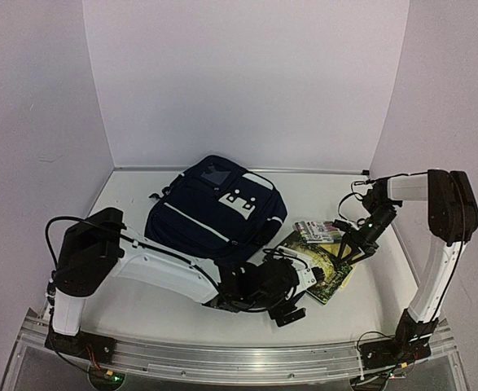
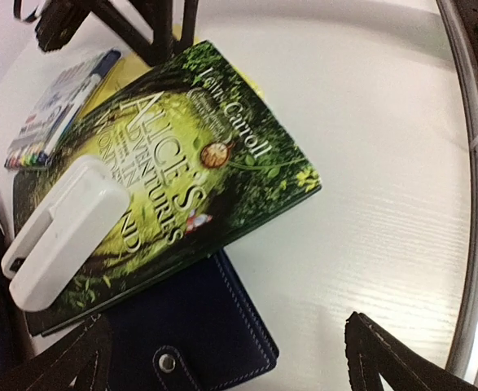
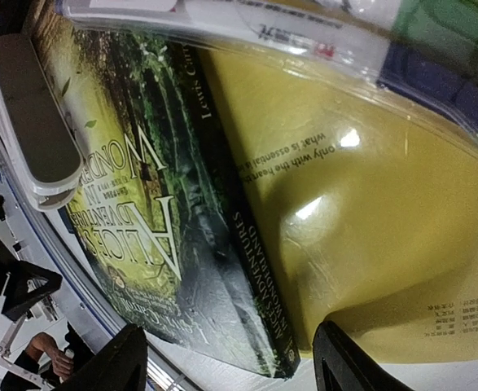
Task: Pack the student bag
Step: Pick up the book from the center of the board.
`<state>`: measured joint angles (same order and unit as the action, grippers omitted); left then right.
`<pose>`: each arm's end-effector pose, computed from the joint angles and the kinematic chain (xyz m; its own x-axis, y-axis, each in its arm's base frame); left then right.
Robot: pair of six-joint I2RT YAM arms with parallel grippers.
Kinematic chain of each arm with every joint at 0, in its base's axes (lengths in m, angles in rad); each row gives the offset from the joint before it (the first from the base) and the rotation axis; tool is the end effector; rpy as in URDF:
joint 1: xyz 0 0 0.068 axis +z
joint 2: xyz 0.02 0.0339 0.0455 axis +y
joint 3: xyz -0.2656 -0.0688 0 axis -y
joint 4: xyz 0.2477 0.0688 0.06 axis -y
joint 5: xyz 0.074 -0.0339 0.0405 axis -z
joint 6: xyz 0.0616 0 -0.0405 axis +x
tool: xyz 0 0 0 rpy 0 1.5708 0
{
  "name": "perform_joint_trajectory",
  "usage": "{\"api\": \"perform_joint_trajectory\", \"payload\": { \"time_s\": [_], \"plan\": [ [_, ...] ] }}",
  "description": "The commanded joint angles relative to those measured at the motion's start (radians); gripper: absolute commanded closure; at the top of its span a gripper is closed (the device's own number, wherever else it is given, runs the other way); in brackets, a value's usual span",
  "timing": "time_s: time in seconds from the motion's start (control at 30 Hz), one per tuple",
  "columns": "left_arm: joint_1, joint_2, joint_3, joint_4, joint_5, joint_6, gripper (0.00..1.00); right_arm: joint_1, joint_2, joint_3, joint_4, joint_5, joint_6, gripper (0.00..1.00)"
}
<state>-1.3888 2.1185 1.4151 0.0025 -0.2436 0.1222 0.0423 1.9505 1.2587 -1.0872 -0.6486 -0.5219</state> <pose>0.1030 -0.4775 0.1395 -0.0036 0.6730 -0.7396 0.9284 0.2770 0.2476 0.3202 0.0508 0.1279 -0.8928 -0.4354 -0.1155 -0.4084 0.6742 0.6154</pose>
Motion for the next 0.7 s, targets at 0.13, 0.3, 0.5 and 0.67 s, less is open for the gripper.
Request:
{"api": "perform_joint_trajectory", "payload": {
  "time_s": [0.13,0.3,0.5,0.67],
  "plan": [
    [-0.036,0.172,0.176,0.111,-0.212,0.328,0.00,0.041,0.012,0.019,-0.056,-0.021,-0.031,0.33],
    [-0.041,0.248,0.242,0.117,-0.254,0.427,0.01,0.055,0.019,0.020,-0.069,-0.028,-0.040,0.35],
    [-0.046,0.317,0.284,0.178,-0.352,0.540,0.08,0.081,0.014,0.018,-0.121,-0.063,-0.089,0.36],
    [-0.053,0.299,0.251,0.251,-0.378,0.599,0.27,0.111,-0.015,0.013,-0.153,-0.087,-0.110,0.36]
  ]
}}
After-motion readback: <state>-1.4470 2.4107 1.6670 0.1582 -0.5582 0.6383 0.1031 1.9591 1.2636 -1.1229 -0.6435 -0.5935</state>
